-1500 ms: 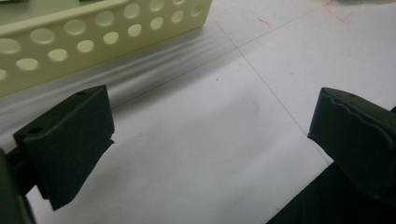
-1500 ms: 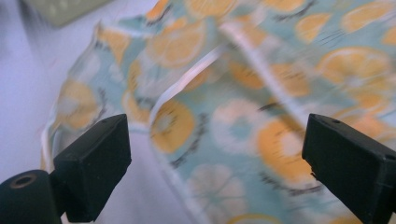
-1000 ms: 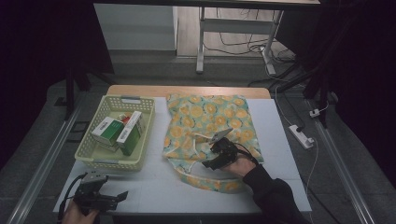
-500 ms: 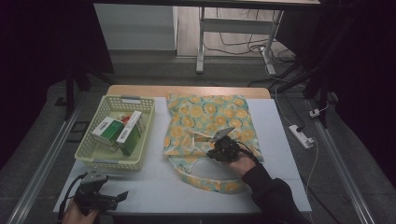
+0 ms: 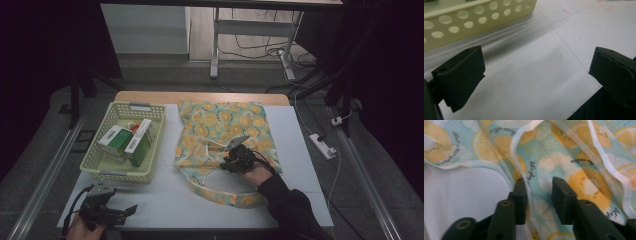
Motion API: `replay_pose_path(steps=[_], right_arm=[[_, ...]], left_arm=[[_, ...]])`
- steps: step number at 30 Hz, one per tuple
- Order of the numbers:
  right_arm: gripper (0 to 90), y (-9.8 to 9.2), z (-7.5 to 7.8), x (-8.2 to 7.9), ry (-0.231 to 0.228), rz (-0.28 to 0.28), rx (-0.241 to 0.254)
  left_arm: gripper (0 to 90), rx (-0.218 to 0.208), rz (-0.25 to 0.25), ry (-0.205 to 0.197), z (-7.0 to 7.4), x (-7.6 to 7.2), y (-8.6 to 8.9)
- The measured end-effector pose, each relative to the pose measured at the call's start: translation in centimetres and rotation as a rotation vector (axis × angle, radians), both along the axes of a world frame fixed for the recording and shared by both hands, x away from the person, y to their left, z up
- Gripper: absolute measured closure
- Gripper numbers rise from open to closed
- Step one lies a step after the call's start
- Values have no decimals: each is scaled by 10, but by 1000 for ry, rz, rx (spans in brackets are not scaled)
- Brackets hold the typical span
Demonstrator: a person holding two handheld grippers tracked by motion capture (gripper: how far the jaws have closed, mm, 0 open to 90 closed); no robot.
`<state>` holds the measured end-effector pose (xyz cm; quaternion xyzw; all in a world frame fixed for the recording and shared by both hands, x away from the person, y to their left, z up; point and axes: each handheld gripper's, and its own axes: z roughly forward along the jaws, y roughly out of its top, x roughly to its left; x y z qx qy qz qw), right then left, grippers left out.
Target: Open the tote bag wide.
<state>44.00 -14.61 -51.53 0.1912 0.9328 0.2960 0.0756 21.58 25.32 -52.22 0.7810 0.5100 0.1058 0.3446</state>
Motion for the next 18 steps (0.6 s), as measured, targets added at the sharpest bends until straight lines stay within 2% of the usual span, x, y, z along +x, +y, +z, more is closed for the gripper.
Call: replay_pose_path(steps=[2,3,4,5,6,7,10,13,17,18], right_arm=[[636,-3,0,0,-6,1,1],[711,-6,-1,1,3,5,17],[711,-6,-1,1,3,5,17],[830,-7,-1,2,17,16,27],[830,-7,-1,2,17,16,27],[892,-7,-1,1,25,24,23],[894,-7,0,1,19,25,15],[896,-6,4,0,18,20,31],[897,-6,19,-2,16,9,95],[897,-6,19,-2,16,9,95]], left_arm=[[4,-1,1,1,0,0,0],[4,0,1,0,0,0,0],[4,0,1,0,0,0,0],[4,0,1,1,0,0,0],[4,0,1,1,0,0,0],[4,1,1,0,0,0,0],[5,1,1,0,0,0,0],[4,1,1,1,0,0,0],[4,2,1,1,0,0,0],[5,2,1,1,0,0,0]])
